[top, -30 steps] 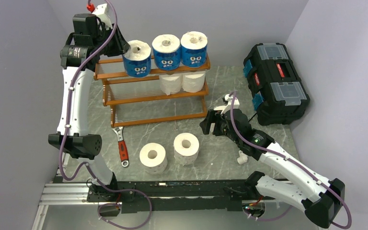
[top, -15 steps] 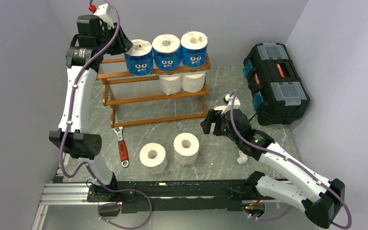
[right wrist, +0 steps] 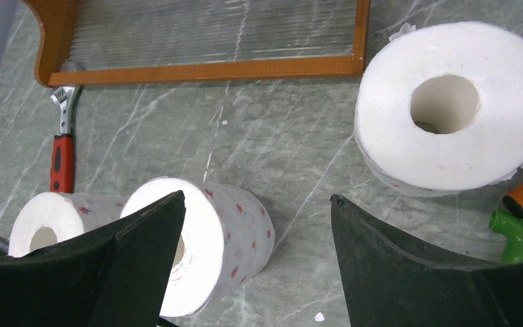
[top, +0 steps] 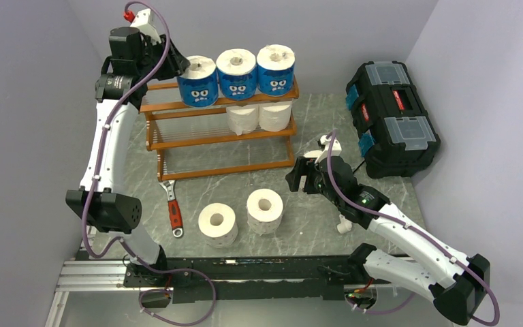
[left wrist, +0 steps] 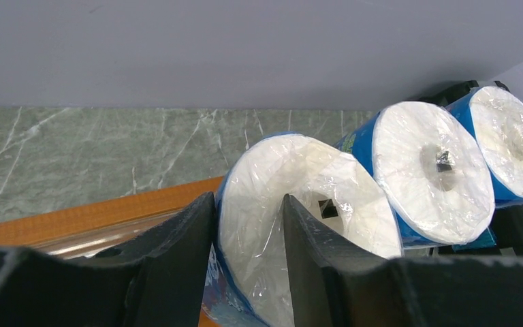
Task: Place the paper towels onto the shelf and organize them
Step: Place the paper towel on the shelf.
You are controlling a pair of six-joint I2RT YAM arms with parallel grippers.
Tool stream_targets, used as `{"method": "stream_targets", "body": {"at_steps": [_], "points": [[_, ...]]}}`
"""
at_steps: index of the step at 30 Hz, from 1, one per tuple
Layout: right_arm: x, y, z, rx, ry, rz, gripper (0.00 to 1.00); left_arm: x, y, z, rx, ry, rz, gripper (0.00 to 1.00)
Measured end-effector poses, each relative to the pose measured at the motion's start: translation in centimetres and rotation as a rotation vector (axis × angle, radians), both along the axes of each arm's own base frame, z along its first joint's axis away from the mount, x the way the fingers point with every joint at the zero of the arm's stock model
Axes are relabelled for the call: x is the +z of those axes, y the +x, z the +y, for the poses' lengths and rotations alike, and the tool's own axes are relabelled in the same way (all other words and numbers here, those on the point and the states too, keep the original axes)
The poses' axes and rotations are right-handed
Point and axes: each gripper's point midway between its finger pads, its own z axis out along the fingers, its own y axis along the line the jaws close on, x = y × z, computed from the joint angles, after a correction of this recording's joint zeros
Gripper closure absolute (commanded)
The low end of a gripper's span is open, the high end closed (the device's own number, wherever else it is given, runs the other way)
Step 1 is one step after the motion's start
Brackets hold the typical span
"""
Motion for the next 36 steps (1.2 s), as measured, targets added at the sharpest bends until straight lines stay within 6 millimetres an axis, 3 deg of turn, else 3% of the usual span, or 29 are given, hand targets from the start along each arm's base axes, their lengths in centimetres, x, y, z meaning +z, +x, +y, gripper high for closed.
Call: {"method": "stream_targets", "body": {"at_steps": [23, 36], "points": [[-0.1, 0.0, 0.0, 0.001, -0.002, 0.003, 0.20, 0.3, -1.1, 0.7, 0.010, -0.008, -0.021, 0.44], [-0.3, 0.1, 0.1, 0.002, -0.007, 0.008, 0.20, 2.3, -2.5, 0.8, 0.009, -0.013, -0.066, 0.27]]}}
